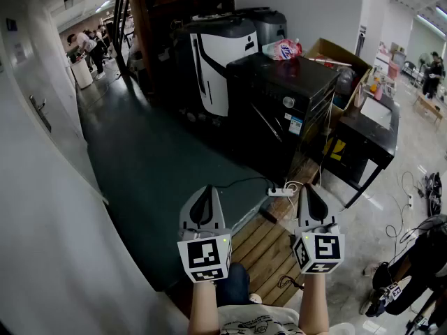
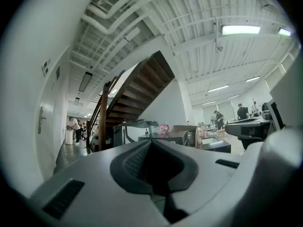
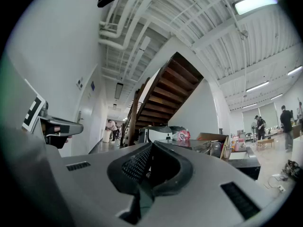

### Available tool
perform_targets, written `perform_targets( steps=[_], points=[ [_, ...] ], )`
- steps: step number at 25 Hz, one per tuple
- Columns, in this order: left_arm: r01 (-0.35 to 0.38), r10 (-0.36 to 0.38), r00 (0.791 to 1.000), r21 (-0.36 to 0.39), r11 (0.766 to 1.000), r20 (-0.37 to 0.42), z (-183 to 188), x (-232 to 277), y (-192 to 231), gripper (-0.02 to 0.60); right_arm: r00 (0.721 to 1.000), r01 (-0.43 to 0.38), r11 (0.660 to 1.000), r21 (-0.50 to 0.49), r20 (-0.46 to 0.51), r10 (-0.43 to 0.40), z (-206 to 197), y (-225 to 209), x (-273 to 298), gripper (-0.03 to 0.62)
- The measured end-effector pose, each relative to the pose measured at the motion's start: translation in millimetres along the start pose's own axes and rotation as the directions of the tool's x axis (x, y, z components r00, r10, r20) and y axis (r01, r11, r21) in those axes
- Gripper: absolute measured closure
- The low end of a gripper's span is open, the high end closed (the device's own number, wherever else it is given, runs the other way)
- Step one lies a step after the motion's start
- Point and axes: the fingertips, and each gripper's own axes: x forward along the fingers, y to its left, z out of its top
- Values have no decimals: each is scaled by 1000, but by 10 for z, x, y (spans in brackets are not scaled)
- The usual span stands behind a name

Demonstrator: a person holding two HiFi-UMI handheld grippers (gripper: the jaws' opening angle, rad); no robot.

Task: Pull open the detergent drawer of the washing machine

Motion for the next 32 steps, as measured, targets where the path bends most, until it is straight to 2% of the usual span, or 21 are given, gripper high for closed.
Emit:
perform_targets(
  steps=[16,25,26,29,32],
  points=[
    [-3,3,1000,4,1000,-4,-57,175,87,568,1000,2,1000,-2,-19,-2,-118,7,168,580],
    [-21,21,1000,4,1000,2,-106,522,293,568,1000,-10,1000,3,-26,10,-216,62,592,580],
    [-19,19,1000,2,1000,6,-94,578,322,560,1000,-12,1000,4,-28,12,-215,70,659,580],
    [-17,17,1000,0,1000,15,-34,773,446,466,999,-17,1000,5,-32,17,-175,107,885,580],
    [-5,5,1000,8,1000,4,57,1009,600,411,999,-15,1000,5,-48,15,-90,155,1143,580]
  ],
)
